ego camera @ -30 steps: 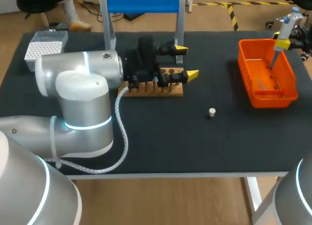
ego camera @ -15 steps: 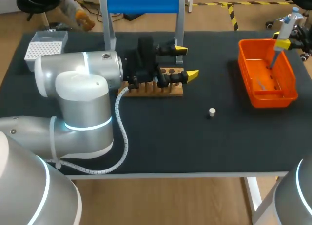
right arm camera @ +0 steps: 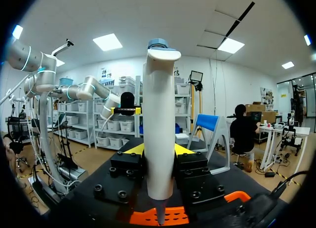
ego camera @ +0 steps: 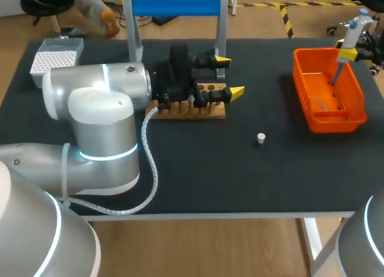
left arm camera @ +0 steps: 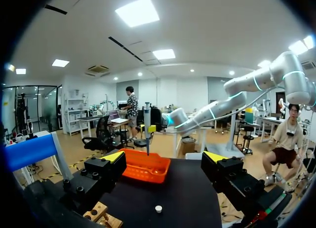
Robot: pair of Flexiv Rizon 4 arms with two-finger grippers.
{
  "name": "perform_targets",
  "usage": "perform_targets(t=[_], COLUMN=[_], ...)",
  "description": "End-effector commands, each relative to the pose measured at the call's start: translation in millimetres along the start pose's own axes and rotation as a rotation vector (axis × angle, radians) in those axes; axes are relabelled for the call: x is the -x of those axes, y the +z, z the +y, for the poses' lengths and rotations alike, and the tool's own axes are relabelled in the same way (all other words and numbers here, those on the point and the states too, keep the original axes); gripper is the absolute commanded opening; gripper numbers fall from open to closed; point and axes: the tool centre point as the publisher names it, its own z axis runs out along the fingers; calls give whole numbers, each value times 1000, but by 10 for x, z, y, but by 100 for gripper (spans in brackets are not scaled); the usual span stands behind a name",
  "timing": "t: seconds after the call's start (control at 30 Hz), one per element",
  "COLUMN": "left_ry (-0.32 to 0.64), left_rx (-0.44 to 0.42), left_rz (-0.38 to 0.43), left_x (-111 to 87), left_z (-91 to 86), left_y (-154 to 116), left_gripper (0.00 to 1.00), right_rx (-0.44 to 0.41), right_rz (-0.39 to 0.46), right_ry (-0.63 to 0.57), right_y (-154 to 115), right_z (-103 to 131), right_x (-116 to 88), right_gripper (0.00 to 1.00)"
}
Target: Invert the test tube, pick up the pipette, mount the tip to pipette, aspirate from beaker and dispense into the tube, eject the tip, return the pipette, and cap with the stopper.
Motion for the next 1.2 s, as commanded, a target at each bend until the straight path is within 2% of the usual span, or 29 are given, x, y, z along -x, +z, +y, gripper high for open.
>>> perform_targets(t=[0.03,0.27,0.4,0.53,0.73,0.97,1.2], left_ry=[-1,-1,-1,-1,-1,-1,-1], left_rx=[0,0,0,0,0,0,0], left_rz=[-3,-3,-3,-3,-3,-3,-3], left_x=[-9,-9,-9,-9,-9,-9,-9], left_z=[2,2,2,2,2,2,2], left_y=[-3,-3,-3,-3,-3,-3,-3], left_gripper=[100,100,100,100,100,100,100], right_rx=[-2,-16,-23,-19,-32,-34,-48], right_rz=[3,-28,-68,-73,-34,44,80], right_ry=[0,-6,-19,-7,3,16,14], right_y=[-7,271,448,624,965,1448,1872], right_z=[5,89,211,293,305,210,114], right_x=[8,-332,-566,-733,-975,-1149,-1268], right_gripper=[0,0,0,0,0,0,0])
